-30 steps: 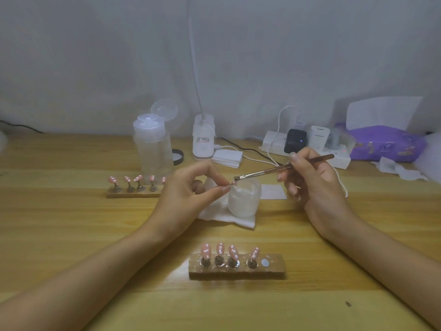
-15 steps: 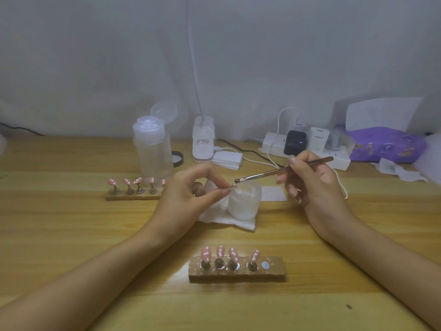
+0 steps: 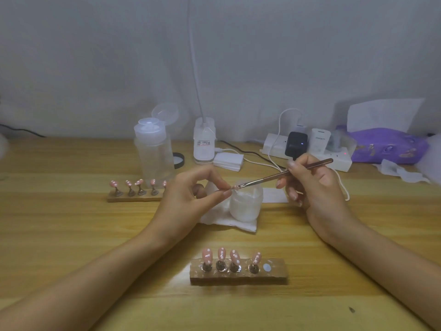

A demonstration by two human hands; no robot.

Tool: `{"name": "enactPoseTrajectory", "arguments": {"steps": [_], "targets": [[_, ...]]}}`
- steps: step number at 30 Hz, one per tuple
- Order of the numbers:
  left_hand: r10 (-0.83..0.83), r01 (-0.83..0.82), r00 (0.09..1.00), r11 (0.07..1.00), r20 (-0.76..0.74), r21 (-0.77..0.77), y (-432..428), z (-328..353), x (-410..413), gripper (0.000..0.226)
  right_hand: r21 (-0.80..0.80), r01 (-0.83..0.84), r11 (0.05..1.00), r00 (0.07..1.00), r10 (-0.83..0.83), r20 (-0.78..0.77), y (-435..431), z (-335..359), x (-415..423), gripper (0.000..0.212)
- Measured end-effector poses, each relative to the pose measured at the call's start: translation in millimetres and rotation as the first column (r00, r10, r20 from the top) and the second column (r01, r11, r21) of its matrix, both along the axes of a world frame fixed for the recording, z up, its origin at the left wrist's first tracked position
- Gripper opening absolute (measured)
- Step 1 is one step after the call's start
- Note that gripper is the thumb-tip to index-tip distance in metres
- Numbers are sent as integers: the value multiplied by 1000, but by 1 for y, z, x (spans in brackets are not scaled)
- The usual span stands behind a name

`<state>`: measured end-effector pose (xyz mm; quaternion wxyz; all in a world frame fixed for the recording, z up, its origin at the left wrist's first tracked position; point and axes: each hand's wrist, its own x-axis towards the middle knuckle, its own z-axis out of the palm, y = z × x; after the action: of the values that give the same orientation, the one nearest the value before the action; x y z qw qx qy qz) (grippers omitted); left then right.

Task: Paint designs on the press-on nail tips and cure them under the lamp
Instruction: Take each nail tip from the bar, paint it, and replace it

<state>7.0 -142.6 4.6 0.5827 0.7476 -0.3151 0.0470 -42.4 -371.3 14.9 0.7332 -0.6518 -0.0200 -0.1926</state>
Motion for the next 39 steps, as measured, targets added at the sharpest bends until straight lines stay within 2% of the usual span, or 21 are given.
{"name": "enactPoseTrajectory", "arguments": {"steps": [5, 10, 14, 18, 23, 28, 32, 39], "targets": [[-4, 3, 1000, 1000, 16, 17, 0, 0, -1, 9, -7, -27, 1000, 999, 27, 21, 1, 3, -2, 23], [-9, 9, 1000, 1000, -3, 20, -1, 2, -3, 9, 9, 29, 1000, 1000, -29, 5, -1, 1, 0, 22], [2, -2, 1000, 1000, -22, 16, -1, 2, -2, 10, -25, -20, 999, 1000, 20, 19, 2, 3, -2, 24], [6, -5, 999, 1000, -44, 10, 0, 1, -2, 11, 5, 36, 999, 999, -35, -7, 0, 1, 0, 22], [10, -10, 999, 1000, -41, 21, -1, 2, -2, 12, -8, -40, 999, 998, 40, 38, 3, 3, -3, 21], [6, -5, 999, 1000, -52, 19, -1, 3, -3, 11, 11, 11, 1000, 1000, -11, 11, 0, 1, -1, 22], [12, -11, 999, 1000, -50, 22, -1, 3, -3, 11, -9, -44, 999, 998, 44, 44, 2, 3, -2, 19], [11, -10, 999, 1000, -50, 24, -1, 3, -3, 11, 2, 5, 1000, 1000, -5, 30, 1, 3, -3, 20]]}}
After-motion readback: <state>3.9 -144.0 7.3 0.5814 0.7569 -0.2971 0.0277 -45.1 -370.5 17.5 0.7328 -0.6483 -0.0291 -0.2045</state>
